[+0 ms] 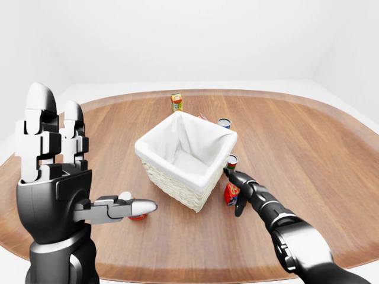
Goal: Pick up the butter and put it in the basket.
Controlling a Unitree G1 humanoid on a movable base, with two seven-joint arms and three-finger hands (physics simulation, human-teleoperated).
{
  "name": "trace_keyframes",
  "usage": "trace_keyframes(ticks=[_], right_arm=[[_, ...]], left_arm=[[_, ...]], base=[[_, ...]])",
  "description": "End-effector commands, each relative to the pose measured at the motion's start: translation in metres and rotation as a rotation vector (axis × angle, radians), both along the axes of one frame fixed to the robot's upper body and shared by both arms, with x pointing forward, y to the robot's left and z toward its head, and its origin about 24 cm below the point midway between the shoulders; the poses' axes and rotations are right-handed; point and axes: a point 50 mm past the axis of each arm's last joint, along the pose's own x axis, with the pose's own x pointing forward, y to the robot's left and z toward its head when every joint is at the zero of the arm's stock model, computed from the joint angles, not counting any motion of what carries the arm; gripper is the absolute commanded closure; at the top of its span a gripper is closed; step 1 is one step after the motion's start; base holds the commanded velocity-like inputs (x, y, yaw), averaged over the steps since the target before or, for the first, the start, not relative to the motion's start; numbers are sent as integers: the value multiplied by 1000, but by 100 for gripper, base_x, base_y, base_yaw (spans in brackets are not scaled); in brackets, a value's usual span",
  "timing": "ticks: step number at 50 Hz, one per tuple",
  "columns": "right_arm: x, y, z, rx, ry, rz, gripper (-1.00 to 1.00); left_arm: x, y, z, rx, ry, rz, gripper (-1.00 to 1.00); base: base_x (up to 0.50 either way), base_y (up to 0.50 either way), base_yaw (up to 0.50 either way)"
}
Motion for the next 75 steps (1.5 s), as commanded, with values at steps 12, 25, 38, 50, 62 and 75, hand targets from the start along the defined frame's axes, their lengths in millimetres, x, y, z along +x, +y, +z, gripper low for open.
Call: trace_keyframes(ticks=[12, 25, 38, 50, 62, 75], right_arm=[[8, -11, 10, -115, -27, 40, 100], [3, -16, 5, -148, -48, 39, 100], [8, -29, 14, -41, -59, -73, 100], [13, -49, 27, 119, -80, -222, 100], [18, -65, 41, 260, -88, -312, 100], [27, -78, 62, 377, -126, -357, 100]], left_arm=[[-2, 0, 0, 3, -2, 6, -100], [-5, 2, 4, -2, -28, 8, -100], [-4, 1, 3, -11, -20, 6, -100], [-3, 1, 2, -13, -17, 5, -100], [-6, 2, 8, -7, -48, 10, -100], [-7, 2, 11, -3, -69, 9, -100]], base=[[0, 0, 0], [0, 0, 0], [0, 0, 0], [0, 0, 0], [0, 0, 0], [0, 0, 0]])
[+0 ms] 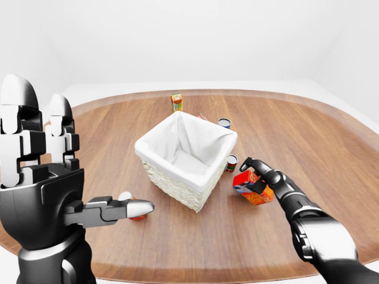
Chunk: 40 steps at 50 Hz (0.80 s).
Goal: Pick up the butter and put it in the basket.
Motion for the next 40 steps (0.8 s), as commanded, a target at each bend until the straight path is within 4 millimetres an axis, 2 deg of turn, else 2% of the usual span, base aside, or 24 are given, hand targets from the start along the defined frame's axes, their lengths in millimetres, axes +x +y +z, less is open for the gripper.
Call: trace_keyframes(ticks=[1, 24, 28, 29, 40], right_arm=[[15, -12, 30, 116, -98, -60, 100], [33, -34, 87, 223, -239, -83, 100], [38, -34, 100, 244, -275, -74, 100], [42, -32, 109, 259, -302, -63, 100], [57, -24, 155, 282, -425, -18, 100]], left_arm=[[-1, 0, 3, 4, -19, 0, -100], [-3, -2, 6, 5, -40, -2, -100], [-3, -2, 7, 6, -43, -3, -100], [-3, -2, 6, 6, -40, -3, -100], [-4, -1, 8, 8, -47, 2, -100]], base=[[0, 0, 0], [0, 0, 0], [0, 0, 0], [0, 0, 0], [0, 0, 0]])
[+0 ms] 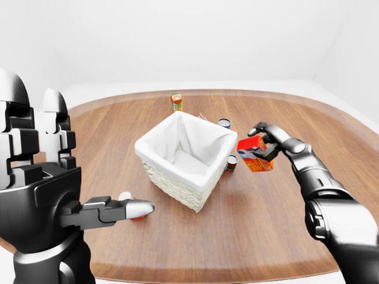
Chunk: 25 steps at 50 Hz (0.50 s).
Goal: Pick up the butter and put it in the basket.
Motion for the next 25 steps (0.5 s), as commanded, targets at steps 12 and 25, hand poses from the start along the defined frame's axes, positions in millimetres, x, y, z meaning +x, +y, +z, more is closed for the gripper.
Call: trace_keyframes(ticks=[12, 25], right_arm=[[26, 11, 104, 71, -293, 50, 100], [31, 28, 134, 103, -378, 104, 100]], left_arm=[[-2, 2, 5, 7, -30, 5, -100], [-2, 2, 5, 7, -31, 5, -100]], base=[[0, 0, 0], [0, 0, 0]])
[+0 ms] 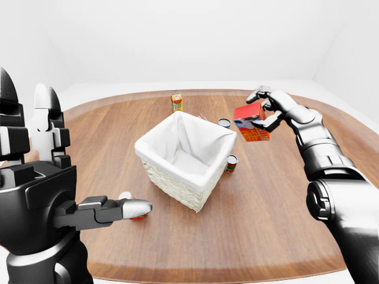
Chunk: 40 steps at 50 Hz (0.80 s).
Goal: Pick up the butter and put it in the basket.
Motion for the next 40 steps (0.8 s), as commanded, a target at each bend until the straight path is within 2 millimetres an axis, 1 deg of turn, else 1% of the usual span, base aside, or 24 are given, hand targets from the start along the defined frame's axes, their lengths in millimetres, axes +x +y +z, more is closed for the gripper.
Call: trace_keyframes(ticks=[1, 6, 7, 16, 24, 30, 40], right_arm=[[5, 12, 42, 76, -144, 26, 100], [7, 26, 45, 98, -158, 71, 100], [7, 26, 45, 98, -158, 72, 100], [10, 50, 44, 125, -180, 127, 100], [11, 67, 44, 137, -184, 165, 100], [12, 82, 47, 151, -202, 199, 100], [10, 100, 47, 161, -220, 246, 100]], left_arm=[[0, 0, 0, 0, 0, 1, -100], [1, 1, 1, 2, -3, 0, -100], [1, 1, 1, 2, -3, 0, -100], [1, 1, 0, 0, 1, 1, -100], [0, 1, -2, -2, 12, 3, -100], [0, 1, -2, -3, 13, 5, -100], [0, 2, -3, -5, 20, 8, -100]], base=[[0, 0, 0], [0, 0, 0], [0, 0, 0], [0, 0, 0], [0, 0, 0], [0, 0, 0], [0, 0, 0]])
